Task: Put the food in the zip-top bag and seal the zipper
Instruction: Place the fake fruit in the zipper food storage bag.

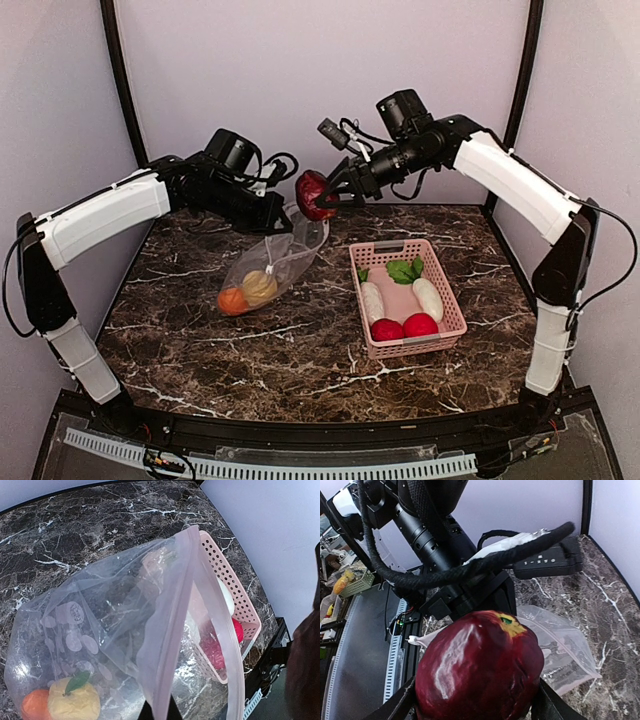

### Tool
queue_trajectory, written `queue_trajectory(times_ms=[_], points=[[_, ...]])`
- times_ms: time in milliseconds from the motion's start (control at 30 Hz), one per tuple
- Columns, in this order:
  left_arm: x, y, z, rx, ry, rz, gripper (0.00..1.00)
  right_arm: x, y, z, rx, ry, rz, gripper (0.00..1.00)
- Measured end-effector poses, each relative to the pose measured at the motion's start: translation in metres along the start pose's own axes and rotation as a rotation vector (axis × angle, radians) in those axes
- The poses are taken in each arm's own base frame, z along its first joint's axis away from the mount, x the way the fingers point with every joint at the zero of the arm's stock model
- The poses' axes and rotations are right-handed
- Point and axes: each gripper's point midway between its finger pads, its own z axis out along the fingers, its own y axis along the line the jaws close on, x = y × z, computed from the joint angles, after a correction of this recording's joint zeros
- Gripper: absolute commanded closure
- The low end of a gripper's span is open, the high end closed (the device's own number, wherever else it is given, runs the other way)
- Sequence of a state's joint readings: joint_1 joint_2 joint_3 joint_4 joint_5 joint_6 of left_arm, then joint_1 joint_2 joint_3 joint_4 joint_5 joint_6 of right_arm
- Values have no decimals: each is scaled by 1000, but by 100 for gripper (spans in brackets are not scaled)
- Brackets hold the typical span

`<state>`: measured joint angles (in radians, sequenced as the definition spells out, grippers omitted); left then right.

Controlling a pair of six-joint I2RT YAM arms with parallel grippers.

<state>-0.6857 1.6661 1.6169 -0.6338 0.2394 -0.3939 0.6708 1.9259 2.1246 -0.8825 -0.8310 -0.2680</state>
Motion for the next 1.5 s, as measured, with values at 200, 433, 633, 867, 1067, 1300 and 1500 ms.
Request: queue_trajectory(times_ms=[200,433,633,867,1067,1300,1500], points=[[-1,-2,-1,8,-2,-14,99,7,7,28,-84,17,56,49],[-8,-7,-12,21,-40,-29,99,10,5,36,-104,18,96,48],[-18,-15,-30,46,-98,-36,99,10,2,39,-94,19,108,44],[-19,-11,-30,27,-112,-45,99,15,-6,46,-11,51,103,25],[-15,-7,-26,15,-107,-51,99,21,-9,52,47,86,88,11],[-14,-7,-24,16,-105,-50,99,28,-17,51,110,121,53,5],[-14,-7,-23,17,-107,-46,99,21,-12,35,152,127,-45,7]])
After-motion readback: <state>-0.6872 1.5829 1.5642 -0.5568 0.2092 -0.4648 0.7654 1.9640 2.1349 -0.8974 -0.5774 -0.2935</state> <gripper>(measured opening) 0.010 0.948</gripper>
